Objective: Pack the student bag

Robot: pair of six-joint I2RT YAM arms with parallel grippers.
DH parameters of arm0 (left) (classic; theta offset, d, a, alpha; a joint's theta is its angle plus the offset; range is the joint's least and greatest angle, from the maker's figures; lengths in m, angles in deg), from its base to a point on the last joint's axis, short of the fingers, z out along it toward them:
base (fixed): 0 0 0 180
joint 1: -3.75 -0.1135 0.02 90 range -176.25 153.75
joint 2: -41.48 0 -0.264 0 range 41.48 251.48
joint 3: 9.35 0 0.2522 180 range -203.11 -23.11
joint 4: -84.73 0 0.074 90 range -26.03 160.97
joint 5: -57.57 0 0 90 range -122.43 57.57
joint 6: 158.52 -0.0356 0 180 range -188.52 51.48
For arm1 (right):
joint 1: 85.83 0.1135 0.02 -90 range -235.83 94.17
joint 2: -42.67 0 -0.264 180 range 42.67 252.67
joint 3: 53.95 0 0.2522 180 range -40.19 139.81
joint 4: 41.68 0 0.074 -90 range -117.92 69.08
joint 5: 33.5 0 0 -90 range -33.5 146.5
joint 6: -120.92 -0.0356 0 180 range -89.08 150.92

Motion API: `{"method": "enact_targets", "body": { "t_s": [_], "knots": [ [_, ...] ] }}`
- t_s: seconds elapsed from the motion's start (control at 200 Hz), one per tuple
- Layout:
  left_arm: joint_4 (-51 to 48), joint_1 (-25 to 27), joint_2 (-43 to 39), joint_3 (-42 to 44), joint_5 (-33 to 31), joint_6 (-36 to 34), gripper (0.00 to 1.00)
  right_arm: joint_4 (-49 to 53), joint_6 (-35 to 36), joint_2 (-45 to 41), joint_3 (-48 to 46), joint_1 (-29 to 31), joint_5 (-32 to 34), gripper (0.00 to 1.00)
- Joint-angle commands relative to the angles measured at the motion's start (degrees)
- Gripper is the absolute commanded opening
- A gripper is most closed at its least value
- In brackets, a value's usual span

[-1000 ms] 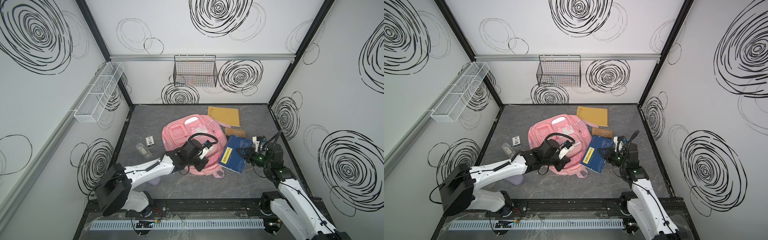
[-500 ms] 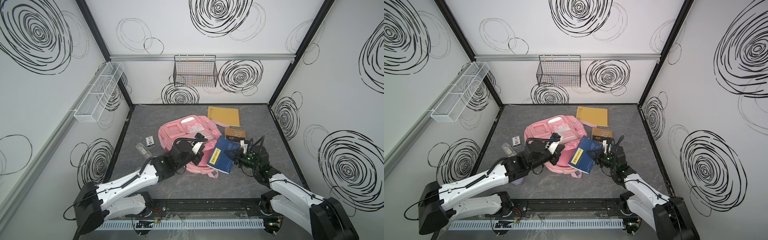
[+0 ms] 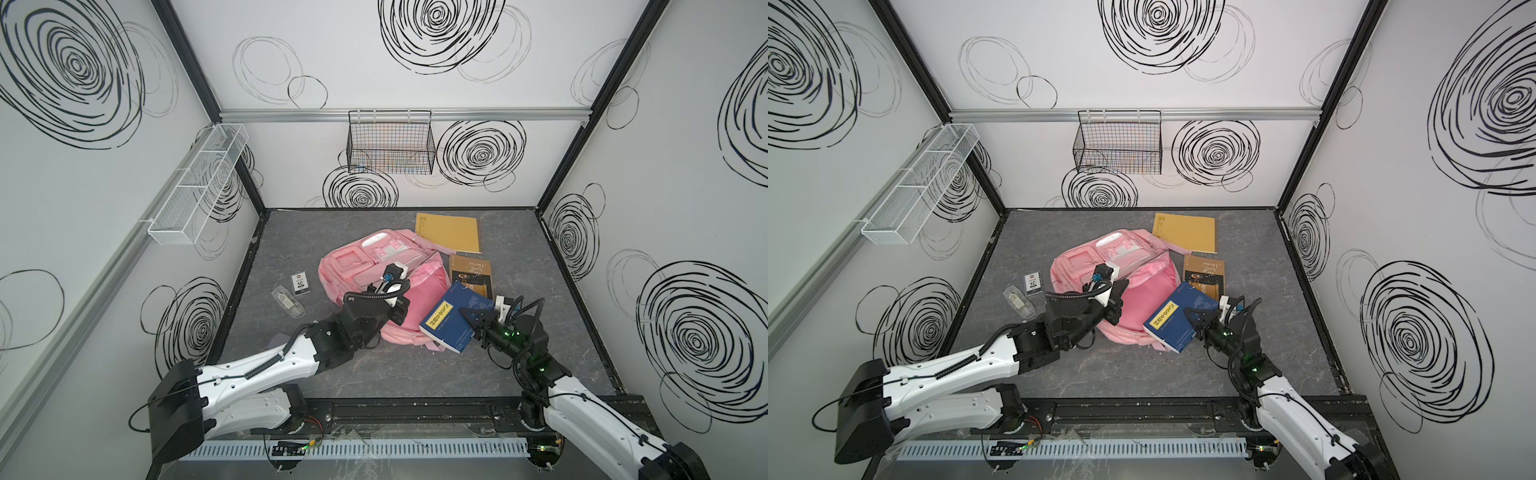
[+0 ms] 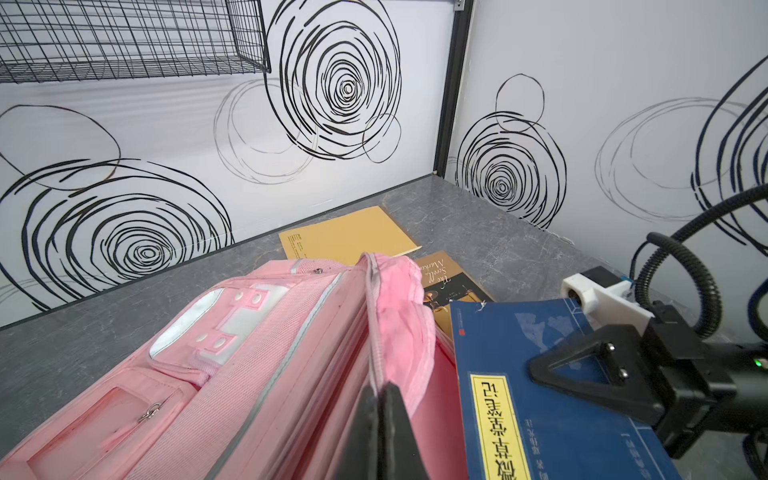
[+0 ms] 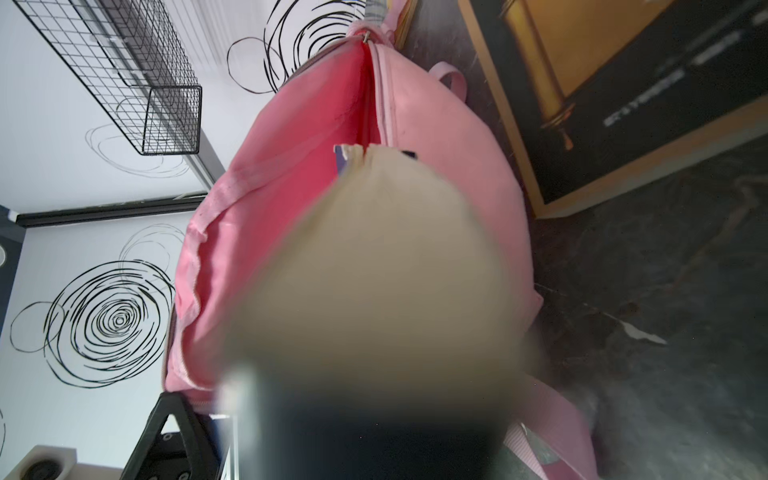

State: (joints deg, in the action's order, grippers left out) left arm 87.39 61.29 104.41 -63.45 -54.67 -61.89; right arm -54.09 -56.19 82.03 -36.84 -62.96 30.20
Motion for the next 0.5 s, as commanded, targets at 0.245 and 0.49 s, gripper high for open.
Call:
{"method": "enact_targets", "body": {
  "t_s": [0.245,0.49],
  "knots": [
    [14.5,4.42,-2.45,-0.36,-3.01,-2.06,0.0,-16.36,-0.82,27.27,17.37,5.09,-2.99,0.0],
    [11.9,4.76,-5.17,-1.06,-2.69,-3.42,0.0,-27.37,-0.63,51.17,31.36,9.8,-1.12,0.01]
  ]
}}
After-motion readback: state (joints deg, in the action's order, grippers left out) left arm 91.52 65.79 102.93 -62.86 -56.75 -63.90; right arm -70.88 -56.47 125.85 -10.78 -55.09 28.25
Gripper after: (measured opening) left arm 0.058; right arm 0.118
